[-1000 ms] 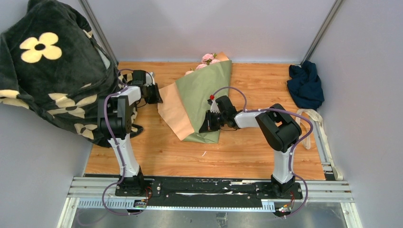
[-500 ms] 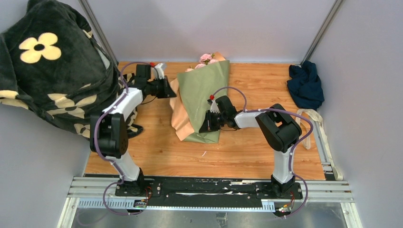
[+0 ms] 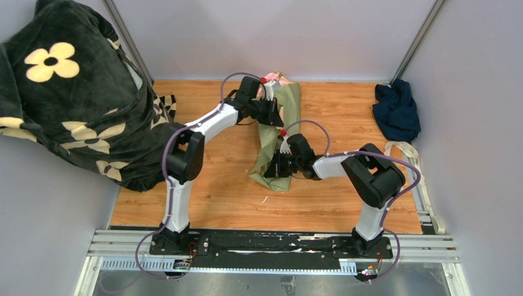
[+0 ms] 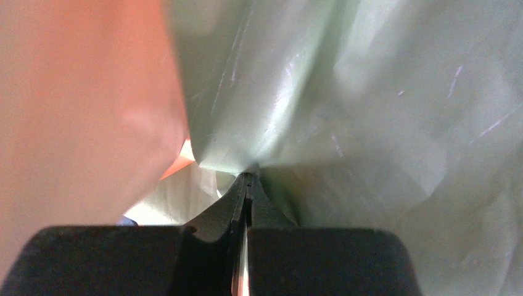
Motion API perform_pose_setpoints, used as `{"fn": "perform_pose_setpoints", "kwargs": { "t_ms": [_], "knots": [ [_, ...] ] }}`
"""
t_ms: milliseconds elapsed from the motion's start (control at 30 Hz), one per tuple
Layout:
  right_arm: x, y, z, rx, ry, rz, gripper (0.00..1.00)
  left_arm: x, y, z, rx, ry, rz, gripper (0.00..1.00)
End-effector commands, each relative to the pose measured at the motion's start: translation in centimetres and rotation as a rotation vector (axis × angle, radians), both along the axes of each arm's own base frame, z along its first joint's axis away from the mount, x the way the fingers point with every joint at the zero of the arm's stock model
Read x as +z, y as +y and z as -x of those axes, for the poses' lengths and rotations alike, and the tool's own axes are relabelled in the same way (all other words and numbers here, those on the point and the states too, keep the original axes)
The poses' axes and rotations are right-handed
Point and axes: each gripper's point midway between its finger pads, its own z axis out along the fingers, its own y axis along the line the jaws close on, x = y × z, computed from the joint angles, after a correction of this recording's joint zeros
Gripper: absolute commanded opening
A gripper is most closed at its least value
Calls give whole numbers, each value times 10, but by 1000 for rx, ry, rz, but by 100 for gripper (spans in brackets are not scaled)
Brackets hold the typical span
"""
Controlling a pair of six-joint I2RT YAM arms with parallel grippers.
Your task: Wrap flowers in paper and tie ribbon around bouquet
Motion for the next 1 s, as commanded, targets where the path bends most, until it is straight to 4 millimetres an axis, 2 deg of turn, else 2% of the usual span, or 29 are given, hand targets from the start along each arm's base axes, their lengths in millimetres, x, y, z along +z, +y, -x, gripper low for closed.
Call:
{"fn": "perform_pose_setpoints", "kwargs": {
  "t_ms": [0, 67, 100, 167, 367, 400, 467, 533, 567, 667, 733, 800, 833, 867, 967],
  "knots": [
    [7, 2, 10, -35, -84, 13, 0, -44, -13, -17, -2, -9, -117, 0],
    [20, 1, 16, -54, -104, 7, 0, -61, -17, -18, -16, -10, -160, 0],
    [19, -3, 19, -75, -93, 31, 0, -67, -19, -17, -19, 0, -159, 0],
    [31, -15, 25, -131, -97, 65, 0, -78, -18, -16, -22, 5, -169, 0],
    [33, -72, 39, -250, -36, 287, 0, -107, -3, -19, -26, -65, -289, 0],
    [32, -88, 38, -261, -19, 331, 0, -111, 0, -18, -27, -64, -304, 0],
    [35, -107, 26, -308, -28, 355, 4, -112, 0, -16, -30, -61, -306, 0],
    [37, -123, 3, -348, -35, 310, 15, -110, 0, -15, -29, -57, -301, 0],
    [40, -131, -16, -358, -58, 268, 22, -108, 0, -14, -27, -55, -295, 0],
    [48, -124, -45, -234, -40, 134, 42, -96, -3, -9, -19, -44, -263, 0],
    [42, -129, -68, -227, -30, 143, 53, -83, -7, -4, -18, -35, -219, 0],
    [26, -133, -80, -220, -7, 174, 51, -66, -15, 2, -24, -27, -172, 0],
    [21, -131, -90, -213, -1, 169, 41, -56, -21, 5, -34, -28, -148, 0],
    [6, -127, -94, -200, 36, 161, 32, -46, -28, 10, -51, -31, -125, 0],
    [-11, -106, -105, -153, 90, 69, 18, -25, -43, 17, -81, -55, -96, 0]
  ]
}}
